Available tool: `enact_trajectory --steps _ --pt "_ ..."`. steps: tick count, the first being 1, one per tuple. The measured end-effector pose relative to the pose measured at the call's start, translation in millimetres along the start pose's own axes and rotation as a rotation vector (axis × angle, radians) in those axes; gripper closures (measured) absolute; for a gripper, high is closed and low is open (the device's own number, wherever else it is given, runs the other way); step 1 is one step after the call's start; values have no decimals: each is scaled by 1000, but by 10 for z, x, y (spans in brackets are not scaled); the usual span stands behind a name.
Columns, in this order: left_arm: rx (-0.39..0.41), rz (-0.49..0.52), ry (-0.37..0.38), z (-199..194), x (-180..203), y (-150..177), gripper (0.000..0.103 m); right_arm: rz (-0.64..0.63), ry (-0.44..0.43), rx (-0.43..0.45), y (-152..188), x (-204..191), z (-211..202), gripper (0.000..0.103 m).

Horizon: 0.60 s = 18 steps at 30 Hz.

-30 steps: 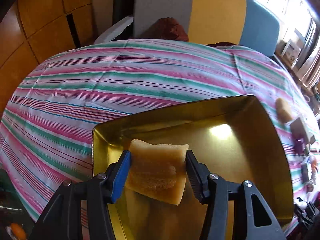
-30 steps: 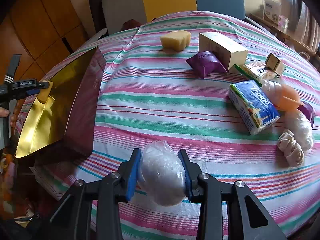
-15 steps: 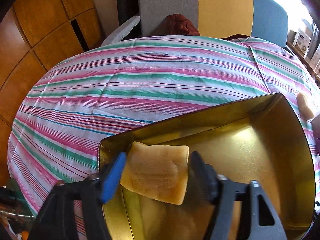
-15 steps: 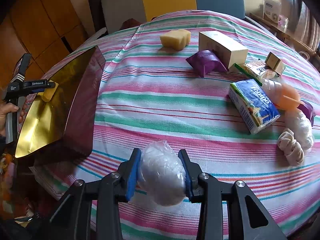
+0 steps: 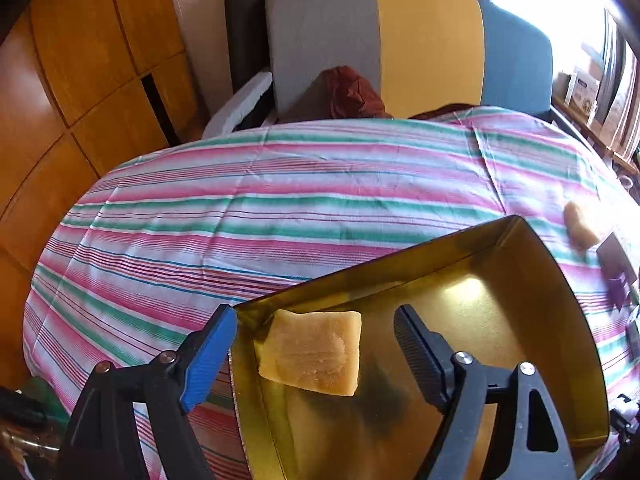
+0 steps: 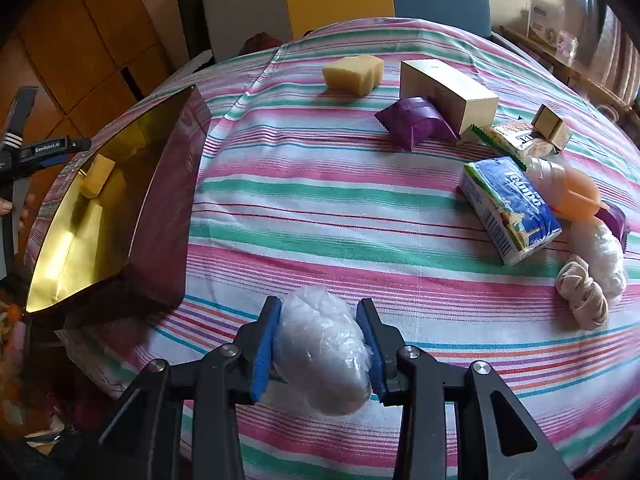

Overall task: Organize objects
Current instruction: 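Lower the sponge into the gold tray and open the left gripper while the right carries the ball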

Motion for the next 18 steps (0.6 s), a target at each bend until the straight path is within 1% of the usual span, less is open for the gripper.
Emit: enact_trajectory --steps 1,4,6,9,13,15,18 --pt "7 -10 1 -43 -15 6 21 -1 3 0 3 -1 0 64" --pt "50 -35 44 -247 -27 76 20 -8 14 0 2 -5 -2 64" --pt "83 -57 78 -418 -33 168 20 -10 20 0 0 -8 -1 64" --pt "112 -71 141 -638 -1 348 20 -19 33 -1 -13 -26 -5 64" --pt "95 -68 266 -811 125 660 20 -32 47 4 -90 -40 -64 65" --pt "70 -76 283 -832 147 827 20 -46 50 20 -179 -68 -141 65" --pt "61 -124 287 -852 68 1007 20 -86 47 67 -392 -186 -349 65"
Point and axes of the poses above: each gripper's, at about its wrist camera, not at the fingertips, and z roughly the way its jaws point, x to its right, y to its underside, the point moved 10 cm from there along z, roughly the way its jaws point, and after that the axes turned 9 degrees about -x, right-handed, at the moved point
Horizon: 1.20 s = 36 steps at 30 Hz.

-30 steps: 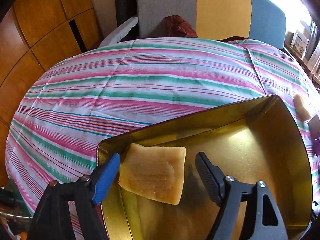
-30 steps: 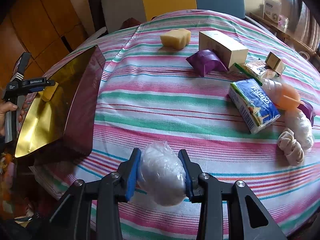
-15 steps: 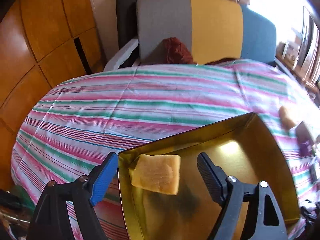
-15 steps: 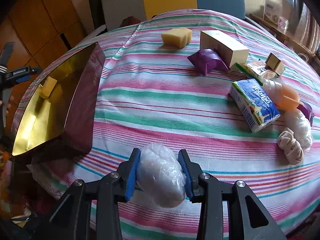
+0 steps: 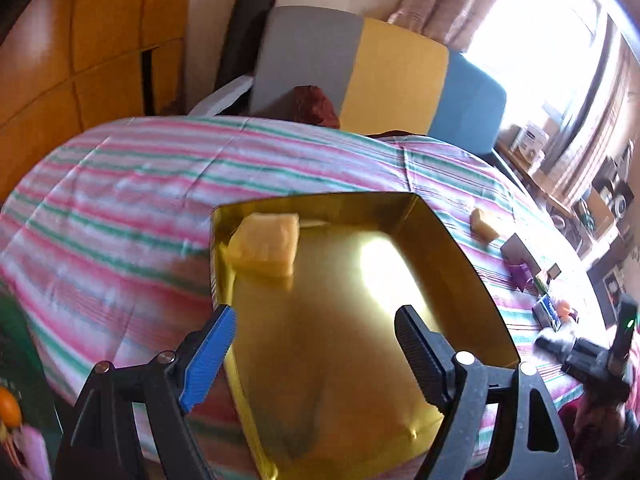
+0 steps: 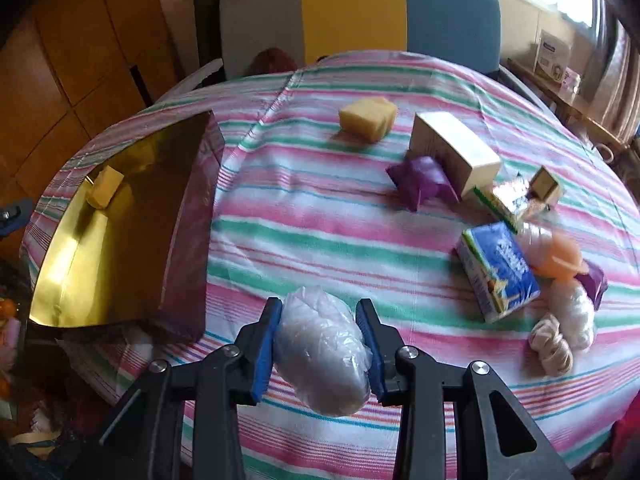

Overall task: Organize objects
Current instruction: 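Lower the sponge into the gold tray and open the left gripper while the right carries the ball, then lower the plastic-wrapped ball into the gold tray and open the right gripper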

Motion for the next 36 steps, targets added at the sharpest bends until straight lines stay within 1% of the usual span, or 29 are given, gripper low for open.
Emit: enact_trajectory --steps 3,5,7,11,14,17,21,28,29,30,31,32,33,34,36 --pt "8 -53 10 -85 -108 106 21 -54 -44 50 -292 -243 -218 65" --pt "17 -75 6 -128 -194 161 21 -109 -95 74 -475 -522 -332 65" --pt "16 -87 2 -158 -265 208 21 -168 -164 82 -620 -876 -384 64" --pt "20 -111 -11 -186 -416 284 21 -262 -302 40 -763 -1637 -267 64" --pt "19 -124 -37 -211 -525 321 21 -317 -358 -12 -810 -2149 -55 64" --pt "22 -128 -83 -231 -630 360 21 -338 -386 -82 -822 -2563 238 64" --pt "22 -150 -91 -228 -720 414 21 -348 -388 -141 -840 -2947 578 64" --pt "8 -175 -91 -165 -780 469 21 -321 -406 -198 -922 -3235 950 62" --pt "4 -178 -90 -154 -786 476 21 -317 -417 -206 -933 -3265 980 60" --pt "2 -180 -91 -146 -790 482 21 -312 -429 -215 -942 -3301 1017 53" --pt "1 -182 -91 -141 -795 489 21 -302 -439 -226 -954 -3311 1051 43" --pt "1 -182 -92 -138 -799 492 21 -289 -450 -231 -971 -3311 1068 40" --pt "0 -182 -93 -134 -800 494 21 -278 -465 -227 -988 -3314 1061 36" --pt "2 -181 -96 -130 -801 494 21 -272 -475 -215 -1002 -3312 1040 30" --pt "8 -177 -101 -134 -798 493 21 -258 -470 -200 -1016 -3254 1003 22"
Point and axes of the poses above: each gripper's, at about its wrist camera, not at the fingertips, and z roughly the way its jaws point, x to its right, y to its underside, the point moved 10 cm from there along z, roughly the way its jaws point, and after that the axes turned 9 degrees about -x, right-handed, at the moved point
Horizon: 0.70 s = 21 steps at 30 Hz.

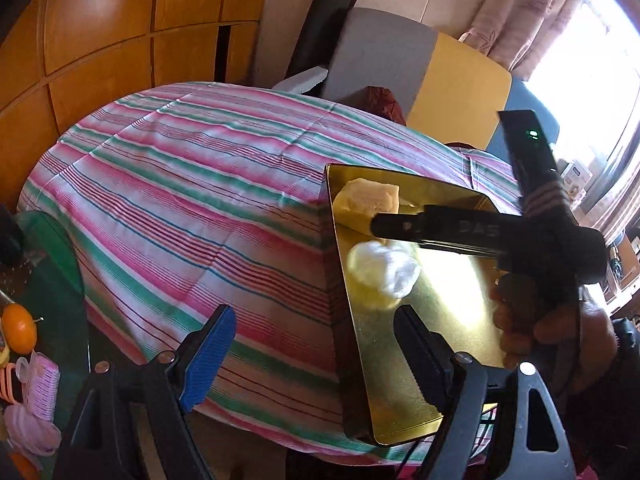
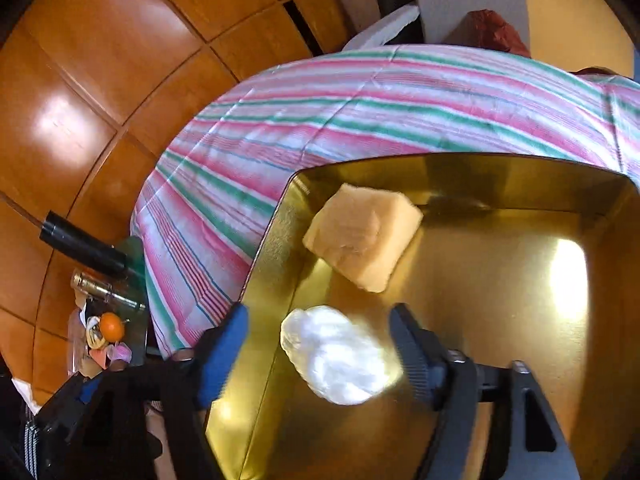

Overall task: Organize objects
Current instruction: 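Lower the plastic-wrapped ball into the gold tray and open the right gripper, then move the left gripper to the blue Tempo tissue pack while the right withdraws from the tray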

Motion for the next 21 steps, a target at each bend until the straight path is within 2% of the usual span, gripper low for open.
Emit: enact_trajectory --steps 5,7,13,21 --pt "5 13 -21 -16 32 -8 21 -5 24 47 99 54 -268 21" --pt "12 21 -30 -42 57 -13 21 -2 31 68 170 92 -392 17" --pt "22 57 -35 -97 216 -2 21 13 68 114 420 244 -738 14" --pt "35 121 -32 -180 476 30 21 10 155 192 707 421 -1124 12"
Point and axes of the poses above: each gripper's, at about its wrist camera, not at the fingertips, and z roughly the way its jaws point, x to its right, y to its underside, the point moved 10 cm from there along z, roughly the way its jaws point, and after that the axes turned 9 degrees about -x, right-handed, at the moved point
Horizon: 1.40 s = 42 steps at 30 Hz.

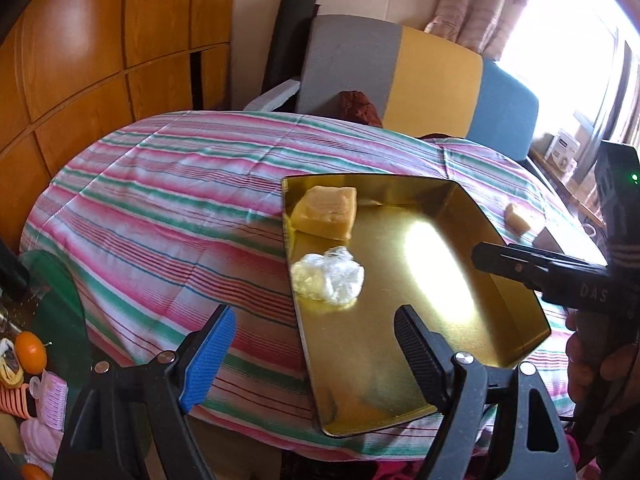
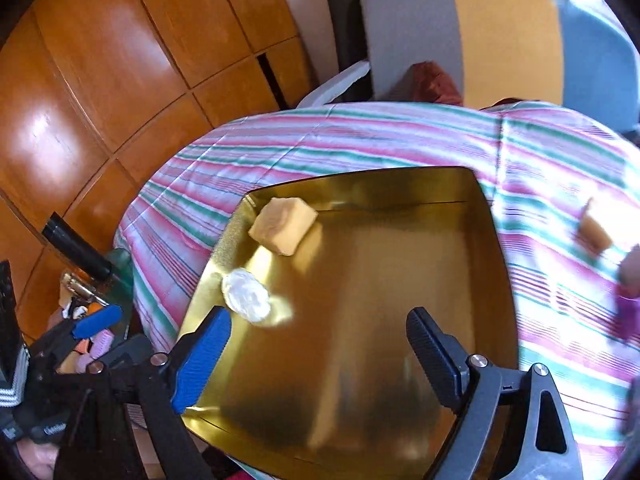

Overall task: Organize objects
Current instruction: 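Move the left gripper to the blue Tempo tissue pack while the right withdraws from the tray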

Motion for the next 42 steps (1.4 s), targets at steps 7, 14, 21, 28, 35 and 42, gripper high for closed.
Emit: enact_trajectory --steps 7,14,21,28,35,42 --pt "-4 39 40 -14 232 28 21 57 32 43 190 352 -293 4" --pt "-21 75 90 17 457 44 21 171 87 62 434 977 -579 1" --pt "-36 106 128 54 642 20 21 304 217 88 729 1794 -1014 0" --pt "-55 150 152 79 855 -5 21 465 365 150 1080 2687 -1711 0" --pt "-52 253 198 31 1296 -64 21 680 419 243 1539 3413 -2351 0" --pt "-58 378 258 -21 1911 -57 21 809 419 274 1914 3797 -2461 0"
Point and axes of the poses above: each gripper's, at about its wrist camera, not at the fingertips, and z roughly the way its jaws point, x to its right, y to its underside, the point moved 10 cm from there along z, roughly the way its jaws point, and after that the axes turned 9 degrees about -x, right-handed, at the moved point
